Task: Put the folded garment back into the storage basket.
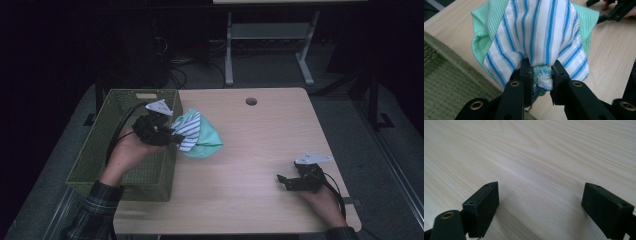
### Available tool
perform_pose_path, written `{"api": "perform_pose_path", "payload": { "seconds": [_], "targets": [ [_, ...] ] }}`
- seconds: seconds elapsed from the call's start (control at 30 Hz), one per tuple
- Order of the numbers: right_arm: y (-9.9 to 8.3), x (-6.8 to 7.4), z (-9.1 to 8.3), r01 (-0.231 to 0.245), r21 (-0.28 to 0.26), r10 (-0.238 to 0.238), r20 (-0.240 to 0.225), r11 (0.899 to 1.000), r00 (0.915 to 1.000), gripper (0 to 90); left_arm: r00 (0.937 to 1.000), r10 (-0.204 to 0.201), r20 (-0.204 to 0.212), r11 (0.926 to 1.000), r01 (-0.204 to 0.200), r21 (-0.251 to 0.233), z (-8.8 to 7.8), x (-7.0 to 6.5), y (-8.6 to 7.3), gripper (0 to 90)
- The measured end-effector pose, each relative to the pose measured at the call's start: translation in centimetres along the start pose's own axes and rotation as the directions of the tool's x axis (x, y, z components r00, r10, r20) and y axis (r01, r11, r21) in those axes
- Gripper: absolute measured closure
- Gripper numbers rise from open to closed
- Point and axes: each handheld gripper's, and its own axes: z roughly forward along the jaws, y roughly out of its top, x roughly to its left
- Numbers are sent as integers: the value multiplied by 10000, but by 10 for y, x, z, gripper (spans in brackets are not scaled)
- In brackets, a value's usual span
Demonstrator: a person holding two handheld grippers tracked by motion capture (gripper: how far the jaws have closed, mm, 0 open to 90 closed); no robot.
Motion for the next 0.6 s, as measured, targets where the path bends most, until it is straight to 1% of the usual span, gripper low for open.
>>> {"api": "perform_pose_path", "payload": {
  "seconds": [0.13,0.2,0.23,0.33,0.47,0.53,0.6],
  "targets": [
    [0,0,0,21,-6,-21,9,10000,10000,140,9991,-326,-273,9993,321,-166,-11,9,-9,746],
    [0,0,0,18,-5,-18,10,10000,10000,140,9975,-560,-424,9982,550,-238,-16,13,-14,746],
    [0,0,0,20,-8,-20,10,10000,10000,140,9970,-591,-497,9980,580,-247,-18,15,-17,746],
    [0,0,0,20,-8,-20,10,10000,10000,140,9940,-860,-673,9960,841,-312,-24,21,-25,745],
    [0,0,0,2,1,-2,16,10000,10000,140,9878,-1101,-1105,9938,1077,-271,-29,28,-37,745],
    [0,0,0,-13,0,13,11,10000,10000,140,9833,-1211,-1359,9926,1184,-280,-32,32,-42,745],
    [0,0,0,1,-5,-1,12,10000,10000,140,9778,-1420,-1543,9897,1378,-374,-36,36,-48,745]
  ]
}}
